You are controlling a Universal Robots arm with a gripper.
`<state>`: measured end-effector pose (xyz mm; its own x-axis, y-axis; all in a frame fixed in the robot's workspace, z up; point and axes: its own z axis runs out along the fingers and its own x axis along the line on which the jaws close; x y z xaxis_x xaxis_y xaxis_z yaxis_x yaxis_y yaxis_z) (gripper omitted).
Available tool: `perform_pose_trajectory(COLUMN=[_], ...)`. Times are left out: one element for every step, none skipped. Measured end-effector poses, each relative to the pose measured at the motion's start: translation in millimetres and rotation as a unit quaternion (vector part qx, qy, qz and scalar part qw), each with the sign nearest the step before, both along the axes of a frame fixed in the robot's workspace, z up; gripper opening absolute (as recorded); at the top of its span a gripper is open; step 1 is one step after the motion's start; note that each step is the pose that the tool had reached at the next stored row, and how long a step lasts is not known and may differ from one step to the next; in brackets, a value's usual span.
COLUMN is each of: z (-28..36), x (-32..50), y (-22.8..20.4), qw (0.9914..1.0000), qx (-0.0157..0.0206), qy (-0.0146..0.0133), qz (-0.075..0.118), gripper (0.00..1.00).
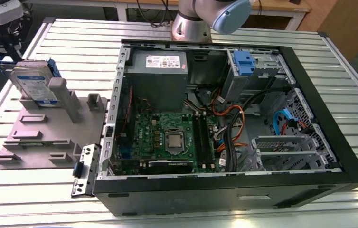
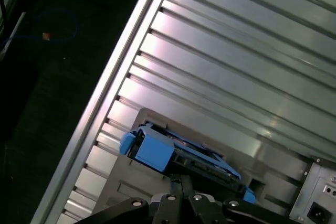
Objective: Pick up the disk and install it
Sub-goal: 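Pick up the disk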
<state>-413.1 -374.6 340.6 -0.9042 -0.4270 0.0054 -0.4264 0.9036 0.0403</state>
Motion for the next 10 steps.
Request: perform_pose_trajectory(z=[0.0,0.1,0.1,0.0,0.0,0.0,0.0,0.0,0.0,0.0], x=[0.0,0.0,0.0,0.0,0.0,0.0,0.0,0.0,0.0,0.0], y=[0.0,0.0,0.0,0.0,0.0,0.0,0.0,0.0,0.0,0.0], qw=[0.99997,0.99993,0.99991,0.99989,0.99987,0.99984,0.99982,0.99979,0.99976,0.99972], qx=[0.0,0.0,0.0,0.0,0.0,0.0001,0.0,0.0,0.0,0.0], qy=[0.0,0.0,0.0001,0.0,0.0,0.0,0.0,0.0,0.0,0.0], qz=[0.007,0.012,0.013,0.015,0.016,0.018,0.019,0.021,0.022,0.024], gripper=[0.11,0.11,0.11,0.11,0.11,0.11,0.11,0.11,0.11,0.11])
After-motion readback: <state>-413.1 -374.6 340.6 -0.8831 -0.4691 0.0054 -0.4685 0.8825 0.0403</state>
